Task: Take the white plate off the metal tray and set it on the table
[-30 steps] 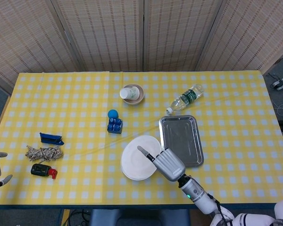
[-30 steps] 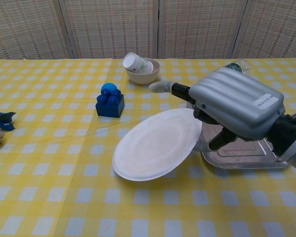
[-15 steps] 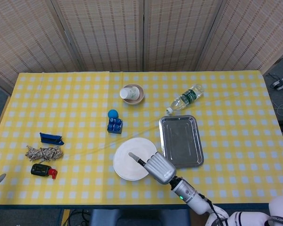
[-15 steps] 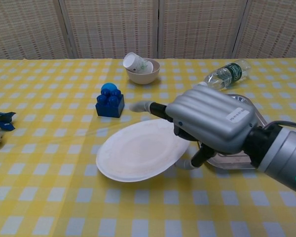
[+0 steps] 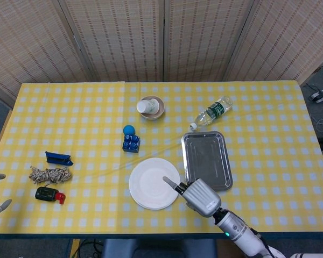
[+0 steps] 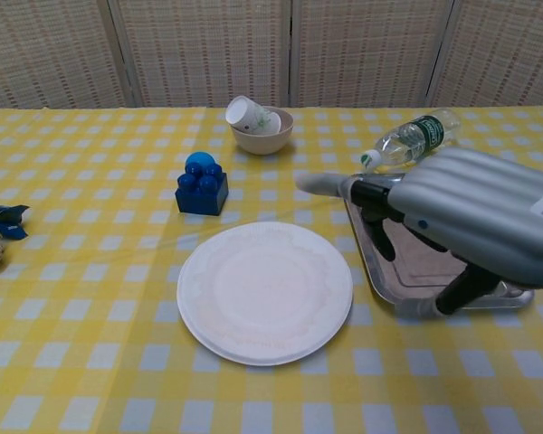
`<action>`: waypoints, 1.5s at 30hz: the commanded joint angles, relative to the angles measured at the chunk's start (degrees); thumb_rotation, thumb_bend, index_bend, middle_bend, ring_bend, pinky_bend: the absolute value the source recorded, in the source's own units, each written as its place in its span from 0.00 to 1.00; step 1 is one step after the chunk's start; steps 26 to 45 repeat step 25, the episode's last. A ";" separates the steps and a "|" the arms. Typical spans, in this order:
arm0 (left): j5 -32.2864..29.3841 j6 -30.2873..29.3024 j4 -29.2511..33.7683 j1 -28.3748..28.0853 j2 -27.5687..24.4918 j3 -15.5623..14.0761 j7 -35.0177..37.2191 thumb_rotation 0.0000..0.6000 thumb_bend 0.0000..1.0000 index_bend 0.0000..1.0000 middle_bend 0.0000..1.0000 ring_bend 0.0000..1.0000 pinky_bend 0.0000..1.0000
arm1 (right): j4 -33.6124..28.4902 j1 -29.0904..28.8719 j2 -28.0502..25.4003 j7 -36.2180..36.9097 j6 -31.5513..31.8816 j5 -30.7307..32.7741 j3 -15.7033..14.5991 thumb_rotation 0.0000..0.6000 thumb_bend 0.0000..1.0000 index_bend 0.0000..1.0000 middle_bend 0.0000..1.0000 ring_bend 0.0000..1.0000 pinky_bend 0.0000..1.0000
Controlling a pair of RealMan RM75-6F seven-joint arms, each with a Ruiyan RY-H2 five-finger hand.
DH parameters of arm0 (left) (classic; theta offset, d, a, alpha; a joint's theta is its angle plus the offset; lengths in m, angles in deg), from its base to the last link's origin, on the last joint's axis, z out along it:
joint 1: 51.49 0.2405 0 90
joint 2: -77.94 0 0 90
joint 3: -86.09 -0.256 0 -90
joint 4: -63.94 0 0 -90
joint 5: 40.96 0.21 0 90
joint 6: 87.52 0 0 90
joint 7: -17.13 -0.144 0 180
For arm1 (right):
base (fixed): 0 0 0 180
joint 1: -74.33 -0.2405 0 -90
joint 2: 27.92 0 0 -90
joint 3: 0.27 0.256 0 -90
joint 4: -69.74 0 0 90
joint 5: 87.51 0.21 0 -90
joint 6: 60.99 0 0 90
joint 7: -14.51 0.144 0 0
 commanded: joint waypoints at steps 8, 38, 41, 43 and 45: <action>7.88 -4.82 -2.53 0.12 3.56 -1.08 -0.14 1.00 0.16 0.42 0.66 0.42 0.50 | 0.28 12.73 -11.57 3.50 16.87 1.14 -1.41 1.00 0.00 0.10 0.34 0.36 0.46; 12.72 -5.47 -5.85 -0.40 8.60 -2.97 -5.32 1.00 0.16 0.44 0.66 0.42 0.51 | 9.00 21.44 -16.22 24.54 22.76 8.78 2.11 1.00 0.00 0.25 0.34 0.35 0.44; 12.72 -5.47 -5.85 -0.40 8.60 -2.97 -5.32 1.00 0.16 0.44 0.66 0.42 0.51 | 9.00 21.44 -16.22 24.54 22.76 8.78 2.11 1.00 0.00 0.25 0.34 0.35 0.44; 12.72 -5.47 -5.85 -0.40 8.60 -2.97 -5.32 1.00 0.16 0.44 0.66 0.42 0.51 | 9.00 21.44 -16.22 24.54 22.76 8.78 2.11 1.00 0.00 0.25 0.34 0.35 0.44; 12.72 -5.47 -5.85 -0.40 8.60 -2.97 -5.32 1.00 0.16 0.44 0.66 0.42 0.51 | 9.00 21.44 -16.22 24.54 22.76 8.78 2.11 1.00 0.00 0.25 0.34 0.35 0.44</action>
